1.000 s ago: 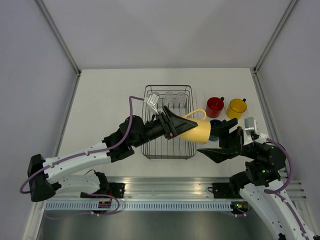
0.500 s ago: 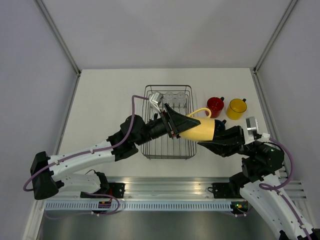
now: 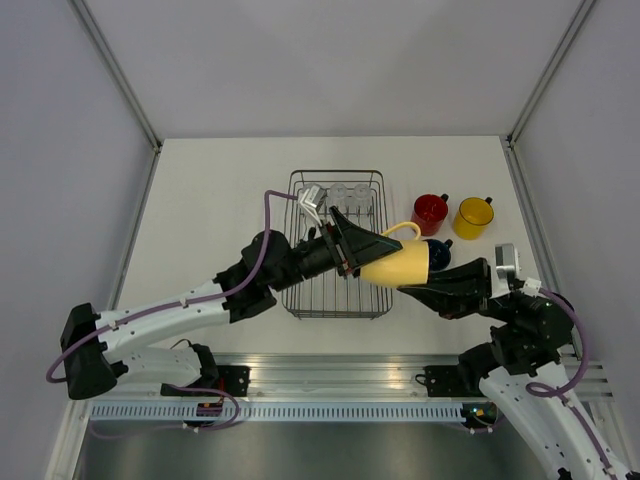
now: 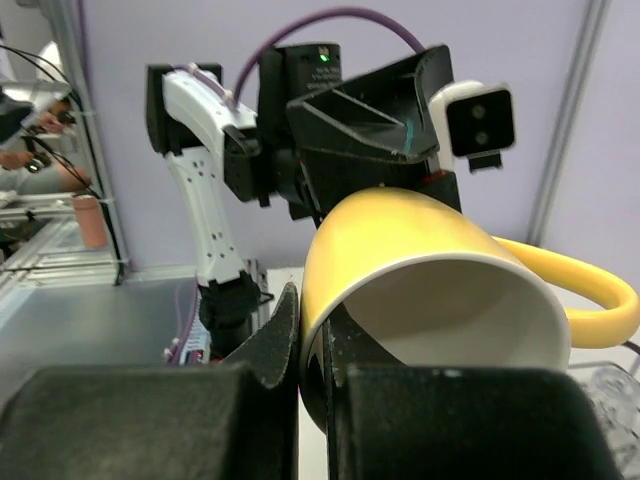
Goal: Unload the cups from the dish rack
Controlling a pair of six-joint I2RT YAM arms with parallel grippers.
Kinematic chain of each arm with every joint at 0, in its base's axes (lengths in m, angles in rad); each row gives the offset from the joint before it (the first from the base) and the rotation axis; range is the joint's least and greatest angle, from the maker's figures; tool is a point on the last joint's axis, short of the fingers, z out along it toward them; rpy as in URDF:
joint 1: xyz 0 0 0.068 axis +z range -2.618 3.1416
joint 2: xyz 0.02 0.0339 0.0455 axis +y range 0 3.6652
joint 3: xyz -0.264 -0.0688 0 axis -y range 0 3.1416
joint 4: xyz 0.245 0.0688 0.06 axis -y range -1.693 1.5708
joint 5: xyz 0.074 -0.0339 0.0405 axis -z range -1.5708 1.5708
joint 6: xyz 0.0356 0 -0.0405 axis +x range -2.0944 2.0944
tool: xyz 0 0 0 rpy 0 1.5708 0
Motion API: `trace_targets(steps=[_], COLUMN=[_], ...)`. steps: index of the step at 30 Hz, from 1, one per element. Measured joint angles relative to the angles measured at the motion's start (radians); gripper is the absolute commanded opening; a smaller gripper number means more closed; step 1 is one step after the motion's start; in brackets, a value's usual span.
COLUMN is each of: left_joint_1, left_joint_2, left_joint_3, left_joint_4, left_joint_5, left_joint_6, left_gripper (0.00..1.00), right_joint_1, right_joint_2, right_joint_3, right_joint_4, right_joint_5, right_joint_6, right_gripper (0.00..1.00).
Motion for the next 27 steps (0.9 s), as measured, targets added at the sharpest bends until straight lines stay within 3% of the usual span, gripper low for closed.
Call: trace_targets(steps=[7, 12, 19, 27], left_joint_1=[0.0, 0.002, 0.002, 0.002], left_joint_2=[-0.089, -0.185, -0.311, -0.451], left_joint_3=[-0.001, 0.0, 0.0, 0.039], left_joint_4=[-0.098, -0.182, -0.335, -0.577], left_joint_5=[-0.163, -0.282, -0.367, -0.412], left_joint_6=[0.115, 0.219, 0.422, 0.625], left_gripper=[1.0, 1.0, 1.0, 1.0], right_joint_1=[0.003, 0.003, 0.004, 0.004], right_joint_2=[-0.076, -0.062, 0.148, 0.327], right_joint_3=[0.094, 0.197, 0.415, 0.523], right_joint_4=[-0.35, -0.64, -1.046, -1.363], right_joint_5=[0.093, 0.254, 0.603, 0.96], right_joint_6=[-0.217, -0.362, -0.488, -0.513], right_gripper=[0.0, 0.0, 0.0, 0.01])
